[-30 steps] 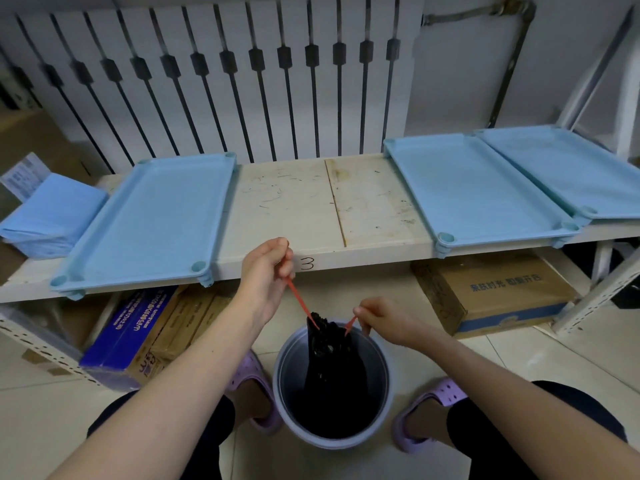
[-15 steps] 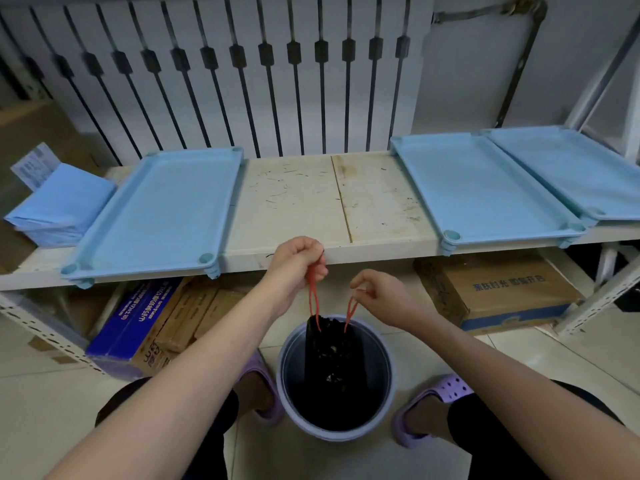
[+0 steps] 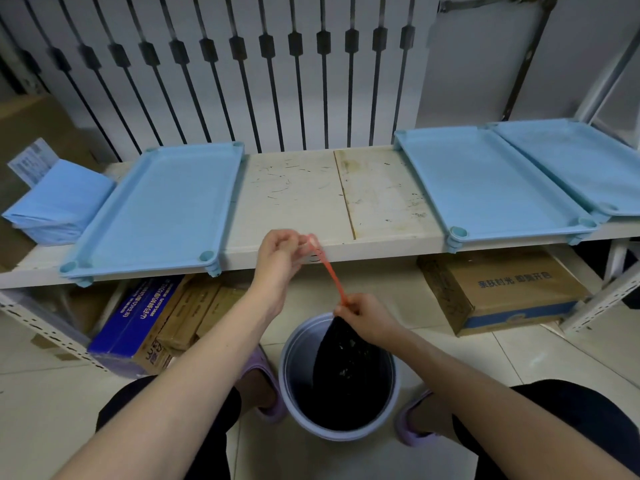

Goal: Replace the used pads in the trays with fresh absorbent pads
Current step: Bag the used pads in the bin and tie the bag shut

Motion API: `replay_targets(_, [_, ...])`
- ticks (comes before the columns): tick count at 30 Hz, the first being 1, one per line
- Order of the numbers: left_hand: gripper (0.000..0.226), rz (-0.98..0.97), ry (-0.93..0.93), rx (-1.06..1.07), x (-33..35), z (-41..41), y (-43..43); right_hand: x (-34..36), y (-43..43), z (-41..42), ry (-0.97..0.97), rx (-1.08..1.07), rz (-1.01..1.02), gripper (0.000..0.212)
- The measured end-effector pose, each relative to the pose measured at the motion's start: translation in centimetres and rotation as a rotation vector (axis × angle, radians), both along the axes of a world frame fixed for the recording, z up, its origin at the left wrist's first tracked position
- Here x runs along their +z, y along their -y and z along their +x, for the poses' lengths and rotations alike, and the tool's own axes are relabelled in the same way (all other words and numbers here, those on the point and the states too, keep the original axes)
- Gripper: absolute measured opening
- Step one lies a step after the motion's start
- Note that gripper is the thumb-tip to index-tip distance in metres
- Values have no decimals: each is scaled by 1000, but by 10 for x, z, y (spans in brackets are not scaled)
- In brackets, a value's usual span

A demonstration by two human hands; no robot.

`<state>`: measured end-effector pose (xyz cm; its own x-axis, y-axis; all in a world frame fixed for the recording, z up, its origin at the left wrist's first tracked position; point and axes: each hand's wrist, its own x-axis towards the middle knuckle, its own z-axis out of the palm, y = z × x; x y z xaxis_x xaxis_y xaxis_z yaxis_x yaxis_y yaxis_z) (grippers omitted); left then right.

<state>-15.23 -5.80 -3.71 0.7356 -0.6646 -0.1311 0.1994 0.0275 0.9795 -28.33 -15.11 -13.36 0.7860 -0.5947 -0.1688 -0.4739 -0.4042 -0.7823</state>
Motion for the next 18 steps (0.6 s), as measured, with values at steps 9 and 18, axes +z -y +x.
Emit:
replay_targets(9, [42,353,363,-462,-95,-40,8,52,33,-15,-180,116,-385,16])
replay_targets(18, [41,317,119,-195,-98,-48,16,74,66,-60,-191,32,-267,16])
